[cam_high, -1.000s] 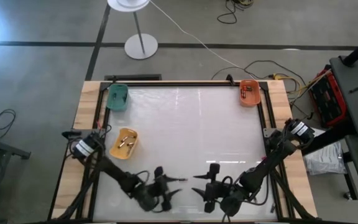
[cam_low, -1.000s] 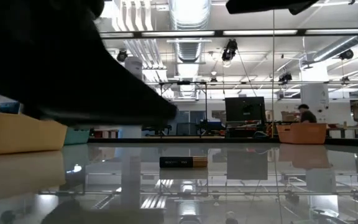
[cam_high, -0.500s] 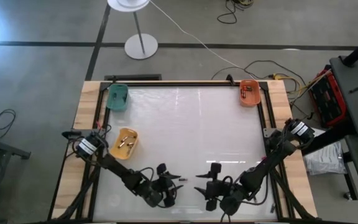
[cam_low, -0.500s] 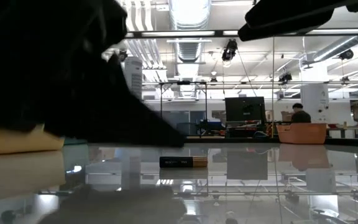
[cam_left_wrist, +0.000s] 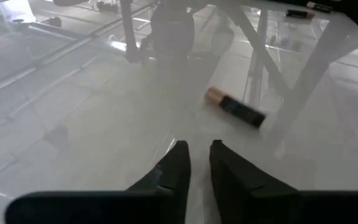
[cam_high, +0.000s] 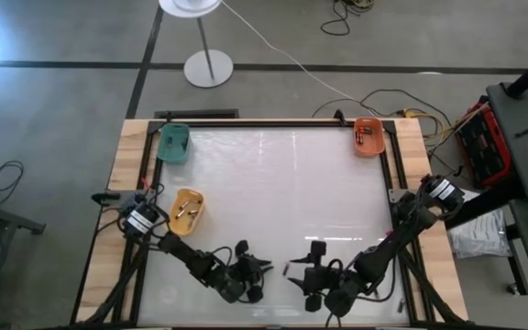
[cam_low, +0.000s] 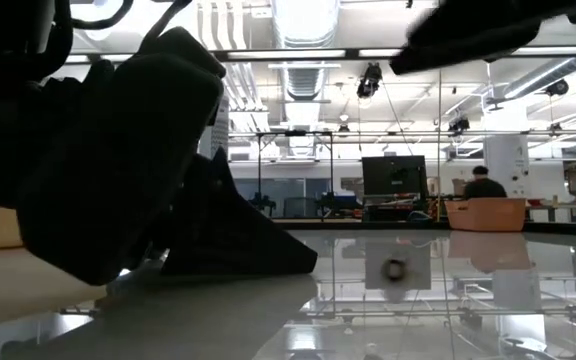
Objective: Sort batteries
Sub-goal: Put the black battery into the green bin
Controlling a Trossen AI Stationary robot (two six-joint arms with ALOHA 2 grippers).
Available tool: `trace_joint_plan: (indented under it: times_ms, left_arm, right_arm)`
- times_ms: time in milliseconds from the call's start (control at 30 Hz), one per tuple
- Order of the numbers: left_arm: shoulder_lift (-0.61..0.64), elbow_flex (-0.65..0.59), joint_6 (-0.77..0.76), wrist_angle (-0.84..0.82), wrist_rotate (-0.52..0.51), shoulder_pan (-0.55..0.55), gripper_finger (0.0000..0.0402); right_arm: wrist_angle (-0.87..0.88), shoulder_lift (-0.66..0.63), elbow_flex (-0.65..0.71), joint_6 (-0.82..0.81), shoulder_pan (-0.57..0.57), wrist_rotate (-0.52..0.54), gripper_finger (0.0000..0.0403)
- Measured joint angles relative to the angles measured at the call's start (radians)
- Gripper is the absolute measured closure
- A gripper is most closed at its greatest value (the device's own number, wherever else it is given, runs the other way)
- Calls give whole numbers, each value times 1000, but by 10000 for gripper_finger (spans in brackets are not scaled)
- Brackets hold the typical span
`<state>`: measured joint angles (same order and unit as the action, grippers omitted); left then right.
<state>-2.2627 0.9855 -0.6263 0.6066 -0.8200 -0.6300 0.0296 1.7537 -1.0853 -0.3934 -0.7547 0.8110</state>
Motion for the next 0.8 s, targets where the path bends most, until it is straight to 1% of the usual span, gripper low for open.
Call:
trace_joint_plan:
  times_ms: [33,100,167,233,300,400,500,600,733,800]
  left_arm:
    - [7,-1,4,-3,0,0,360]
    - [27,-3,31,-17,9,-2,366]
    - [57,-4,63,-39,22,-4,368]
    - [87,-4,98,-80,30,-9,368]
    - [110,-8,136,-105,31,-11,365]
    - [132,-10,158,-129,23,-9,358]
    - [143,-8,160,-136,11,-6,347]
    - [143,-8,130,-178,4,-6,338]
    - [144,-6,70,-231,-3,-6,330]
    - [146,-6,58,-243,-4,-7,326]
  right_arm:
    - [19,-1,0,-13,-1,-4,184]
    - [138,-3,1,-79,-6,-53,184]
    - [297,-3,4,-182,-14,-167,184]
    - [384,-1,6,-229,-30,-264,184]
    - [376,-1,7,-194,-49,-314,184]
    - [373,-1,3,-70,-57,-330,184]
    - [372,-1,-2,-8,-23,-342,184]
    - [374,-1,0,5,33,-452,184]
    - [345,-1,1,89,65,-521,189]
    - [346,4,1,125,77,-587,200]
